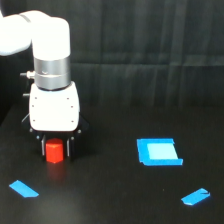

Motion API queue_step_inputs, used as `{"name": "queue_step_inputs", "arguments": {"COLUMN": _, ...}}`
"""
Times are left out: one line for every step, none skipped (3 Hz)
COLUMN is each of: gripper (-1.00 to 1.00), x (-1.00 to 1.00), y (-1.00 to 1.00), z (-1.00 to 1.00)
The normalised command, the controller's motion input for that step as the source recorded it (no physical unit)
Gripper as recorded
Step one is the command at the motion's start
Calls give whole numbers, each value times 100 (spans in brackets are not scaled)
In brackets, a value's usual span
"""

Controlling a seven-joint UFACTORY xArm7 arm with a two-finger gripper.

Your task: Pick up the red object from the table

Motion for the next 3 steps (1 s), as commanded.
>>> {"name": "queue_step_inputs", "arguments": {"gripper": -98, "x": 3, "y": 4, "z": 8}}
{"name": "queue_step_inputs", "arguments": {"gripper": -100, "x": 8, "y": -6, "z": 21}}
{"name": "queue_step_inputs", "arguments": {"gripper": -100, "x": 28, "y": 2, "z": 100}}
